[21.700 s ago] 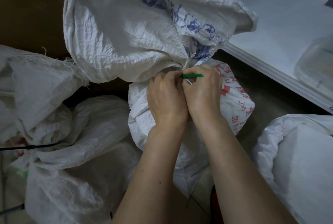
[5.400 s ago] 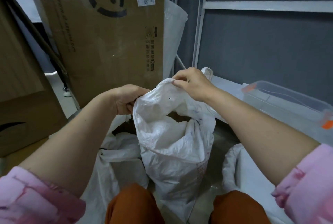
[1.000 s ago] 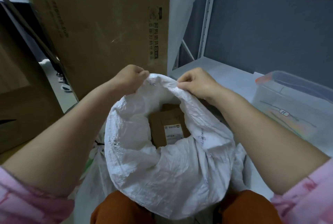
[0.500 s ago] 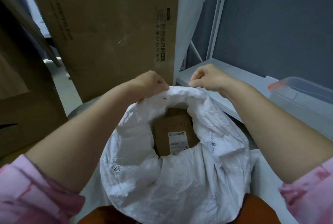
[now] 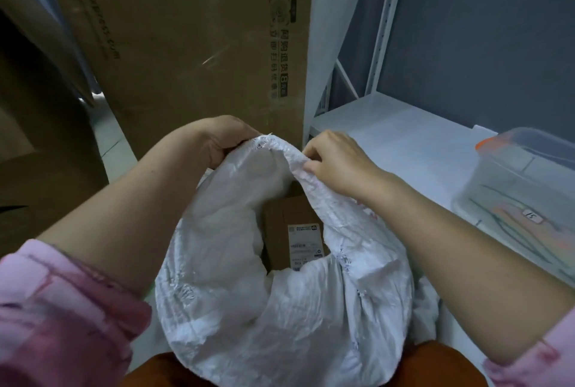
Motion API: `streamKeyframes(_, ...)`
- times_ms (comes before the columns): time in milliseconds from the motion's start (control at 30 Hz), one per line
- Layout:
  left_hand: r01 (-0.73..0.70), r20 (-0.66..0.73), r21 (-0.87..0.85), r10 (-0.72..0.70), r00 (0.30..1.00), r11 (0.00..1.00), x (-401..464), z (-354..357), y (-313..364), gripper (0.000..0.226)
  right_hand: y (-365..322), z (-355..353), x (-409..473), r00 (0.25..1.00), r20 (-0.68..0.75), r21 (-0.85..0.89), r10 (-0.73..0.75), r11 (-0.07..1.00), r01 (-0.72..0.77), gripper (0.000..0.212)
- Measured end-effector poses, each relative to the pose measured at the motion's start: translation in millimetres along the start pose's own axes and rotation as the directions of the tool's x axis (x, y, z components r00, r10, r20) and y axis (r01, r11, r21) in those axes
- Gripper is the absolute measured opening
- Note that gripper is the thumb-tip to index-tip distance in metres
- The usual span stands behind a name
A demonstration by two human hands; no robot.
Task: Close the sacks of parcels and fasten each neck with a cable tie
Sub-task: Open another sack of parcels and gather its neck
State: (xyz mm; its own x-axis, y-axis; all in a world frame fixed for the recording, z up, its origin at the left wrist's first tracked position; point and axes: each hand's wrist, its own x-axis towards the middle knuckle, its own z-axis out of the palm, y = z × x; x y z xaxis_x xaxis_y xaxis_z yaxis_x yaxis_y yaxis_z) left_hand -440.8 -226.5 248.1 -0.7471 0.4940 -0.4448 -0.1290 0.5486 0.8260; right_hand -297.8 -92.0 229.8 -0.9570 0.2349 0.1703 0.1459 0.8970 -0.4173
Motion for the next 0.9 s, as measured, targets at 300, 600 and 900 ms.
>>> streamKeyframes(300,-0.489,0.267,0.793,0.513,0.816,0.365,-29.7,51.9,36.9,0.028,40.0,-22.9,29.2,0.899,0.401,0.686,0.178,0.591,-0.423,0.015)
streamKeyframes(600,-0.23,0.026,0.89,0.459,0.888,0.395,5.8,58.9,36.1,0.023,52.9,-32.9,-1.6,0.974,0.121,0.234,0.191,0.948,-0.215,0.03)
streamKeyframes(900,-0.355,0.1,0.875,0.594,0.798,0.33,-8.1,72.5,37.8,0.055,61.4,-31.5,-1.0,0.92,0.332,0.404,0.207,0.851,-0.337,0.018)
